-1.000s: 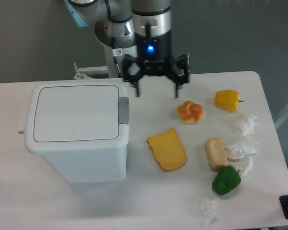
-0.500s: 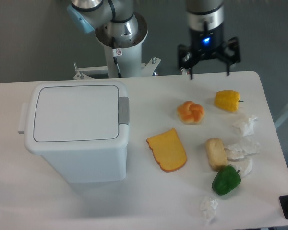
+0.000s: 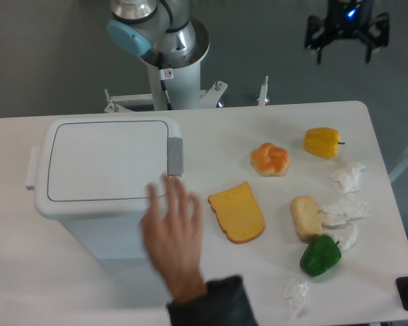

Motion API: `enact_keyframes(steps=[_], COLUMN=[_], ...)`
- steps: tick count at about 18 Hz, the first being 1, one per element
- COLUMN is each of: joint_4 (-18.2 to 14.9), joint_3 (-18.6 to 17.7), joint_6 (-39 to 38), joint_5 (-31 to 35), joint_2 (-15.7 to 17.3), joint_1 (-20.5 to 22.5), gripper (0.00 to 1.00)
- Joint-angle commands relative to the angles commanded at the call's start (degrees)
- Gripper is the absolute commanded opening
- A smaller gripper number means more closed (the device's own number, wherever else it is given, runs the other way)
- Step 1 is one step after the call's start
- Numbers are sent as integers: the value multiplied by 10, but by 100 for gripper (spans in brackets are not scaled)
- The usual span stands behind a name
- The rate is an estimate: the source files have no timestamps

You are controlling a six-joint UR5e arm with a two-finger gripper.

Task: Close the trash can

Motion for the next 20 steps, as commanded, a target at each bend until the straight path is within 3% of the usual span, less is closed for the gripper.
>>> enact_keyframes(steps=[3,5,7,20], joint_4=[-25,-27,-26,-40], joint_3=[0,0,0,2], joint_6=[103,193,236,383], joint_5=[-1,-6,-9,-4], joint_2=[0,-2,-7,-10], joint_1=[78,134,174,310], gripper=[100,100,100,100])
